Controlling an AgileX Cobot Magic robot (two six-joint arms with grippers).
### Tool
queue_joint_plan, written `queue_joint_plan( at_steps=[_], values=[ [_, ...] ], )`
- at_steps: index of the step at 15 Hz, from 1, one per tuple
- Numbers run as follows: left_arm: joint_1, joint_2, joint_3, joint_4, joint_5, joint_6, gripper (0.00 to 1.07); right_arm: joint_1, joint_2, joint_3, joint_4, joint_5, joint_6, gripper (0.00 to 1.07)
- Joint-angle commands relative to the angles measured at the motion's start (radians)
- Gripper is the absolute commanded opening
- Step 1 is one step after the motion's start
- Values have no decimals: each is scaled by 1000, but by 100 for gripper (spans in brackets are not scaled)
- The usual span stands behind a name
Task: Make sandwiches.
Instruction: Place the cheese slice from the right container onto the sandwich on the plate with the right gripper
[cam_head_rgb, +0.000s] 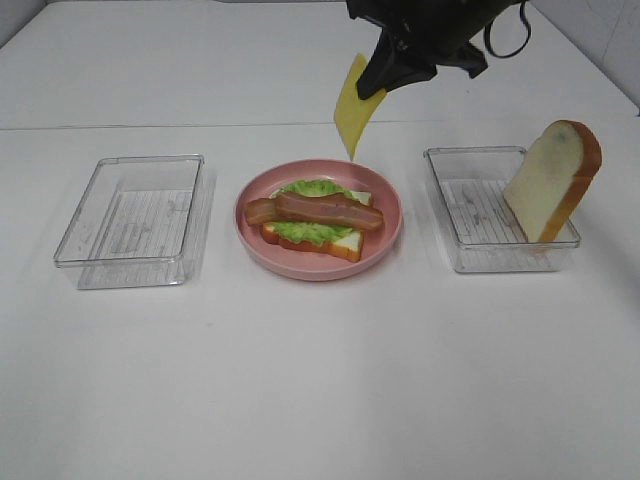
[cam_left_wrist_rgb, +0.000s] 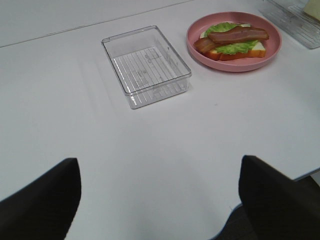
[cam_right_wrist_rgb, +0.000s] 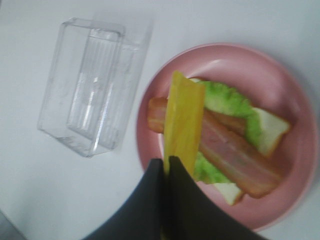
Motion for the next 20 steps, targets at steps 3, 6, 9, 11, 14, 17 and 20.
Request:
queue_joint_plan(
  at_steps=[3, 6, 9, 11, 14, 17, 20],
  values=[
    [-1, -22, 0, -6, -5, -2, 81, 4, 35, 95, 284, -2, -167, 0],
    [-1, -22, 0, -6, -5, -2, 81, 9, 100, 95, 389, -2, -230, 0],
    [-1, -22, 0, -6, -5, -2, 81, 31, 190, 93, 511, -24, -294, 0],
    [-1, -22, 0, -6, -5, -2, 81, 31, 216, 93, 536, -64, -300, 0],
    [-1, -22, 0, -6, -5, -2, 81, 28, 228, 93, 451, -125, -265, 0],
    [-1, -22, 0, -6, -5, -2, 81, 26, 227, 93, 306, -145, -150, 0],
    [-1, -22, 0, -6, -5, -2, 81, 26, 227, 93, 255, -145, -128, 0]
  ],
)
